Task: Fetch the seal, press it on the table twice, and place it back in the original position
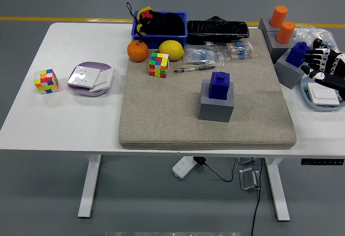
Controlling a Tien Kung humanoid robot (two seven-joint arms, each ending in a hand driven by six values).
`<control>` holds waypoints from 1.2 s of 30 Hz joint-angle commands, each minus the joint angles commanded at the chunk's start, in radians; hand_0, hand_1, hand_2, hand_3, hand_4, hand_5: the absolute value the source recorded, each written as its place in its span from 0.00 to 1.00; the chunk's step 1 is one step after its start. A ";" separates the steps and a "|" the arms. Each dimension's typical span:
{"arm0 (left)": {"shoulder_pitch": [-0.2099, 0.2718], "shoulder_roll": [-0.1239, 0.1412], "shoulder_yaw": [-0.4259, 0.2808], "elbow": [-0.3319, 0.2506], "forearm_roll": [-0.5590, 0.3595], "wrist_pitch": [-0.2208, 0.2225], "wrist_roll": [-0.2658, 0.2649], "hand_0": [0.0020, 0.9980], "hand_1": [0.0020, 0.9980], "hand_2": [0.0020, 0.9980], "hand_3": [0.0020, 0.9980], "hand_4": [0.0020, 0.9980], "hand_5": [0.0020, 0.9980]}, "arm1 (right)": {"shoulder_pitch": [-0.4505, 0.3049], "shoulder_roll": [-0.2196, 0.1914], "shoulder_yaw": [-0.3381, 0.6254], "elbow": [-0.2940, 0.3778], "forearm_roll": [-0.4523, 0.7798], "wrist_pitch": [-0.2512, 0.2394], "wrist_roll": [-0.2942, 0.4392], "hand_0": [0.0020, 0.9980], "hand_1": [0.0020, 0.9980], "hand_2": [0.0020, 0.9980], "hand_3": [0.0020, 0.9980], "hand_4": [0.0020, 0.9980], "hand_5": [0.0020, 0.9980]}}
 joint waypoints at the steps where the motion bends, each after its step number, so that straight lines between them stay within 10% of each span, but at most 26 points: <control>1: 0.000 0.000 0.000 0.000 0.000 0.000 0.000 0.81 0.82 0.79 0.84 0.78 0.39 | 0.001 0.001 -0.003 0.000 0.000 0.000 0.000 0.82 0.73 0.69 0.70 0.86 0.14; 36: -0.003 -0.005 0.015 0.001 -0.009 -0.005 -0.001 0.81 0.82 0.79 0.84 0.78 0.39 | 0.174 0.042 -0.386 -0.107 0.013 0.021 0.042 0.79 0.73 0.72 0.79 0.92 0.08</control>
